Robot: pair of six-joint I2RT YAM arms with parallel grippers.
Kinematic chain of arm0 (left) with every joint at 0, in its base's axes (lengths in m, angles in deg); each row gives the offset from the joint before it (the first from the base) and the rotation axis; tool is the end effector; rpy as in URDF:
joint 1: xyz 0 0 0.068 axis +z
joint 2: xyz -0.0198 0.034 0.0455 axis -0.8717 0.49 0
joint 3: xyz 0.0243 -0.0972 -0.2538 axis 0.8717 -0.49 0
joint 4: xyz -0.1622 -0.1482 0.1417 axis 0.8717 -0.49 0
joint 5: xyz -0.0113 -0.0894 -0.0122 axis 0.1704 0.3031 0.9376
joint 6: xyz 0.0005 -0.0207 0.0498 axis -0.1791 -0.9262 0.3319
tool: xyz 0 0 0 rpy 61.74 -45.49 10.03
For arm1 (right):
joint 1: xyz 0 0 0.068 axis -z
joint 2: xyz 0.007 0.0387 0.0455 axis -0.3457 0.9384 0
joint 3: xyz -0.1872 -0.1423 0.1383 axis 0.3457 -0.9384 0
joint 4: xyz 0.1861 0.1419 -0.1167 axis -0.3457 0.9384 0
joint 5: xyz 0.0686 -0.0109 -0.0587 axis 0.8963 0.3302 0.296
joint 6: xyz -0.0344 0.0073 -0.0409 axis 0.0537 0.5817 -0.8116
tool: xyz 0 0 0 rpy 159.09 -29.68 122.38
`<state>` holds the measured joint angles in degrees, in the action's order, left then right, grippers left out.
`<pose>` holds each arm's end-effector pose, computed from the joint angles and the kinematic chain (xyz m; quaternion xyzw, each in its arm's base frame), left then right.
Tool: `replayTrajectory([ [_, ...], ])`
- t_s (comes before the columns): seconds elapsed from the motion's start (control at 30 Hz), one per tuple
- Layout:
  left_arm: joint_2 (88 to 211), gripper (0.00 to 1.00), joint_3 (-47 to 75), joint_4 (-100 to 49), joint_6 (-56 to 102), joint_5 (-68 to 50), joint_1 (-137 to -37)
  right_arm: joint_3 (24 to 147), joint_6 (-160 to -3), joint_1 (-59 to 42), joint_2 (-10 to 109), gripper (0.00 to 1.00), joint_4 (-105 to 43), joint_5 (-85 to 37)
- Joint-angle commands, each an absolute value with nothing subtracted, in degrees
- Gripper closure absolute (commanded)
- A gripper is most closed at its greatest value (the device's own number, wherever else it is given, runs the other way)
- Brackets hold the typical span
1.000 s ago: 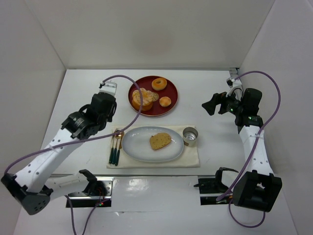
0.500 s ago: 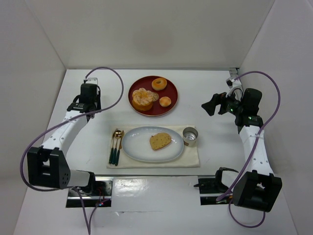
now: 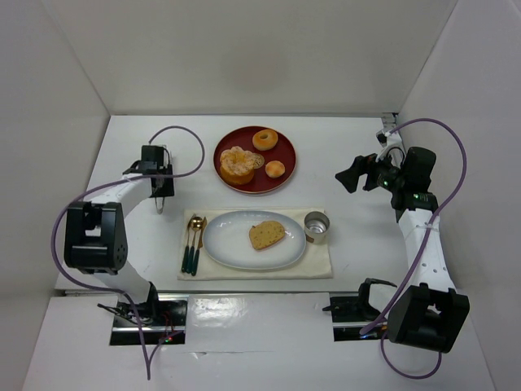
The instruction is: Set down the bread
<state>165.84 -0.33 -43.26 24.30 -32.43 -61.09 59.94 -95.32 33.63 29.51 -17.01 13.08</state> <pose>0.3350 0.0067 0.2069 -0.1250 0.9235 0.0911 0.3509 0.2335 -0.0299 0.3148 -0.1598 0.7912 0.2304 0.5434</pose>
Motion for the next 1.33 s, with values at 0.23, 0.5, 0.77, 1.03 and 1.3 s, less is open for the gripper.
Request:
replayTrajectory([
  [0.23,172.7,0.36,4.1,-48.2,22.9,-28.0,-58.6,61.4,-95.9,33.9,28.4,0.00,-17.1,14.7],
  [0.5,170.6,0.07,4.1,-48.9,22.4,-26.6,-58.0,61.4,-95.9,33.9,28.4,0.00,-17.1,14.7],
  [0.77,157.5,0.00,6.2,-50.7,19.3,-25.5,-59.0,61.4,-95.9,33.9,28.4,0.00,-17.1,14.7],
  [1.03,136.1,0.00,5.4,-51.8,19.5,-24.7,-74.3,61.9,-92.3,33.9,29.0,0.00,-17.9,9.4],
  [1.3,124.5,0.00,-5.6,-44.4,22.6,-15.0,-83.1,62.6,-85.1,33.9,31.4,0.00,-18.5,6.8],
])
